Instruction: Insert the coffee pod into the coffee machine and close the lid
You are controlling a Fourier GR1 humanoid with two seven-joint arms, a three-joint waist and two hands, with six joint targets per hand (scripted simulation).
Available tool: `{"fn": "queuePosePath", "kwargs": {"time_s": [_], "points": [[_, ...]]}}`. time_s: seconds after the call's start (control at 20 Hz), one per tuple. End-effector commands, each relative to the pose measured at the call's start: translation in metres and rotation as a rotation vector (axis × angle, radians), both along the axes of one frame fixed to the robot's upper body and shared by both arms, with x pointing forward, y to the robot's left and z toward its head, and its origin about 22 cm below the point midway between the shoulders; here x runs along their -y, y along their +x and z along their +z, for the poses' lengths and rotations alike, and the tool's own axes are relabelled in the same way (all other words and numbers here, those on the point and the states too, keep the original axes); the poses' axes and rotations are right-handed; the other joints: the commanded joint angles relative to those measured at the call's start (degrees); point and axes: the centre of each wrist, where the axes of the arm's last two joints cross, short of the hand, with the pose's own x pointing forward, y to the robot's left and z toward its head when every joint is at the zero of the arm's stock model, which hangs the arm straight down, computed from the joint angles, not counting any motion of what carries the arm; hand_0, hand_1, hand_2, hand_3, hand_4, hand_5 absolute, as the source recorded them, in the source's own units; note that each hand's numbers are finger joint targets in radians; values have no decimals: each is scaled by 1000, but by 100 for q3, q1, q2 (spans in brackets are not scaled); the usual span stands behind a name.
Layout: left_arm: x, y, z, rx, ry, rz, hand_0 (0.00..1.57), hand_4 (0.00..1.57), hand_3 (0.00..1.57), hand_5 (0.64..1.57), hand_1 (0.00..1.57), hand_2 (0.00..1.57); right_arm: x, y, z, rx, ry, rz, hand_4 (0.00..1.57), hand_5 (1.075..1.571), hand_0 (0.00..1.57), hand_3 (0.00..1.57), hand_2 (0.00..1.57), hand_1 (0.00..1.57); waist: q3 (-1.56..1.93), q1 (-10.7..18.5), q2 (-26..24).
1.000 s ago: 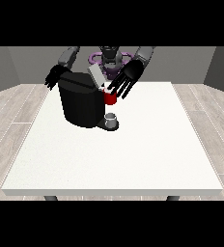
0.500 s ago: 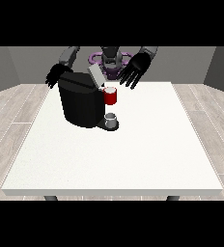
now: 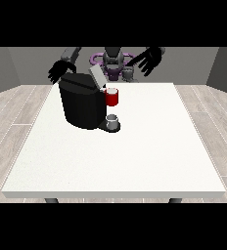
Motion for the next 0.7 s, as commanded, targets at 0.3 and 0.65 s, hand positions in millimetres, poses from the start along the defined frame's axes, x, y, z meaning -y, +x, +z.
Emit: {"fn": "queuePosePath", "kwargs": {"time_s": [0.3, 0.65], "points": [[11, -50, -113, -199, -376, 33, 0, 191, 0, 1571, 0, 0, 31, -12, 10, -46, -85, 6, 366, 1571, 0, 0, 0, 0, 2, 750, -1234], [-13, -75, -143, -280, -480, 102, 0, 0, 0, 1571, 0, 0, 25, 9, 63, 18, -103, 192, 0, 1571, 0, 0, 0, 0, 1, 846, -1447]]}}
